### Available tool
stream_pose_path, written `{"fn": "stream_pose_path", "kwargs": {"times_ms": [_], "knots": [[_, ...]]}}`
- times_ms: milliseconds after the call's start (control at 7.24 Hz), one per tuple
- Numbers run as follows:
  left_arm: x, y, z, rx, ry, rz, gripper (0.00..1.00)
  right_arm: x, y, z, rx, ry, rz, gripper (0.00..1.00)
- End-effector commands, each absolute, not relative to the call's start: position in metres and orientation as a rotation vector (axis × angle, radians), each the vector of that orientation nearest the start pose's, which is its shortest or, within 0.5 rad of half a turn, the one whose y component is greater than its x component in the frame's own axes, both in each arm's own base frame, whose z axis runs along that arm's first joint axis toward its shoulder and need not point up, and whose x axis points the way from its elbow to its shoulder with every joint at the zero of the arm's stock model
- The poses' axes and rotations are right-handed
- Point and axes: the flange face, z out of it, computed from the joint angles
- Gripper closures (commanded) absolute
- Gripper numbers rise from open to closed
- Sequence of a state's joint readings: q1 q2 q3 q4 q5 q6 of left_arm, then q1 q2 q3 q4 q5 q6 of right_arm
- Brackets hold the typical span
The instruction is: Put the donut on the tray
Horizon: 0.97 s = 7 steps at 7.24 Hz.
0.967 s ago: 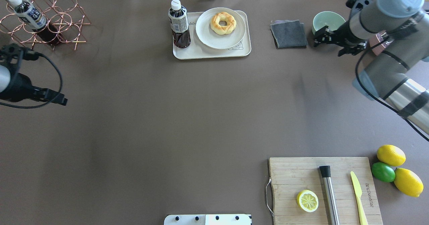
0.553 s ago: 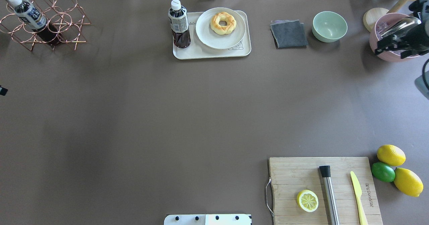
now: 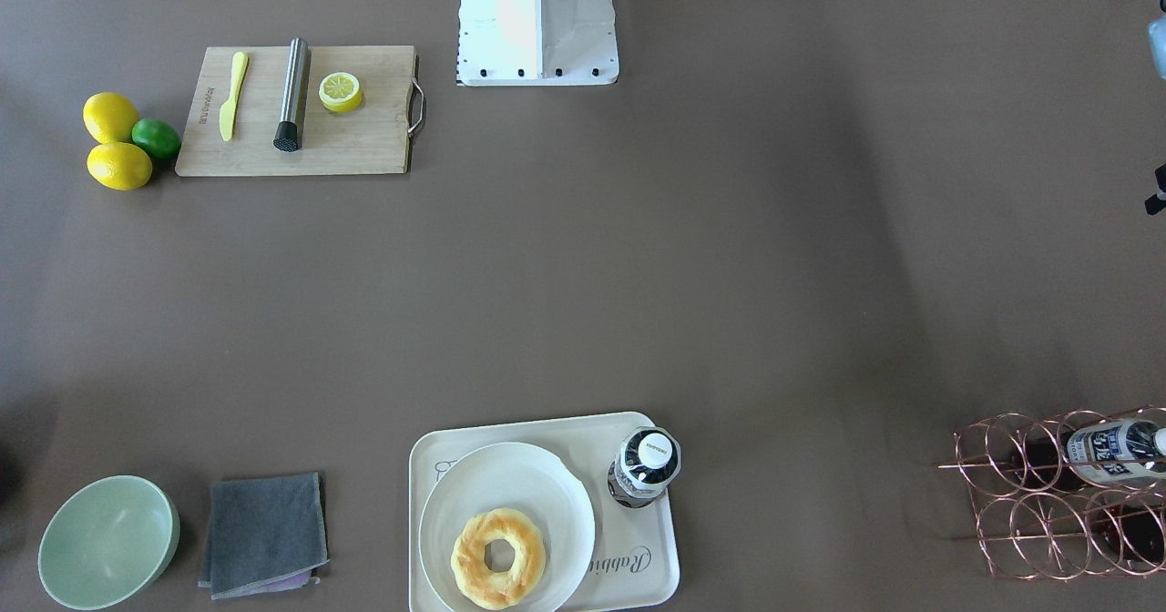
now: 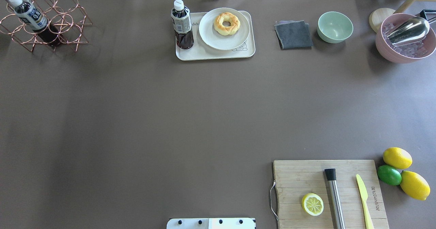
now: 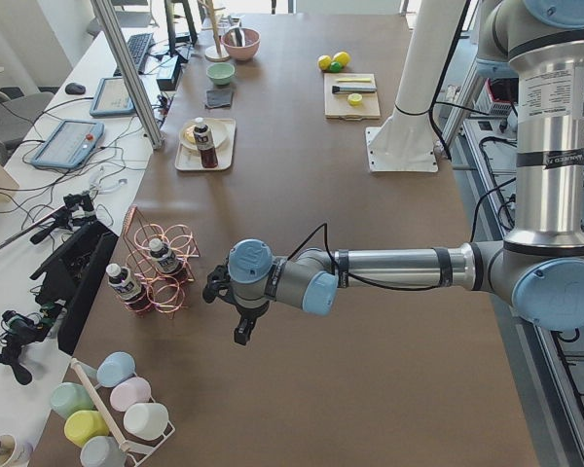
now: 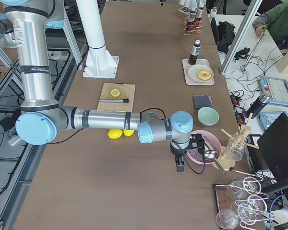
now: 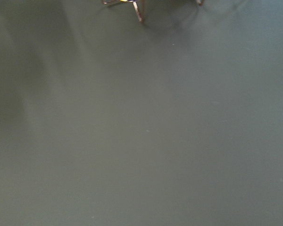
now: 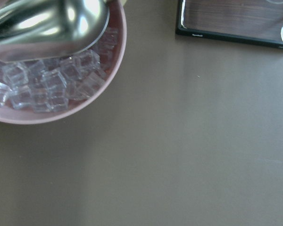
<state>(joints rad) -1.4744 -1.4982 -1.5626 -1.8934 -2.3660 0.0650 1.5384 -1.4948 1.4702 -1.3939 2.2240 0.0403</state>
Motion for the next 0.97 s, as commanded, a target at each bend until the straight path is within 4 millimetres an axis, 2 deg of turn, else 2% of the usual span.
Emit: {"fn": "stream_pose_path", "kwargs": {"times_ms": [0,138,276,414,553,691,829], "knots": [[-0.07,-0.461,0.691,0.162,0.777,0.322,0.01,0.104,-0.501,0.696,0.045,-0.645,-0.065,0.0],[-0.082,-0.455,0.698,0.158,0.771,0.292,0.01,0.103,-0.496,0.697,0.042,-0.652,-0.064,0.0],[-0.082,-0.452,0.707,0.141,0.774,0.283,0.02,0.101,-0.489,0.707,0.022,-0.66,-0.049,0.0],[-0.082,-0.451,0.711,0.135,0.777,0.281,0.01,0.101,-0.489,0.707,0.021,-0.66,-0.049,0.0],[-0.097,-0.446,0.715,0.149,0.814,0.238,0.01,0.101,-0.488,0.709,0.018,-0.661,-0.048,0.0],[-0.1,-0.442,0.738,0.109,0.847,0.201,0.01,0.101,-0.488,0.709,0.018,-0.661,-0.048,0.0],[-0.1,-0.443,0.742,0.103,0.838,0.202,0.02,0.101,-0.488,0.708,0.02,-0.66,-0.048,0.0]]}}
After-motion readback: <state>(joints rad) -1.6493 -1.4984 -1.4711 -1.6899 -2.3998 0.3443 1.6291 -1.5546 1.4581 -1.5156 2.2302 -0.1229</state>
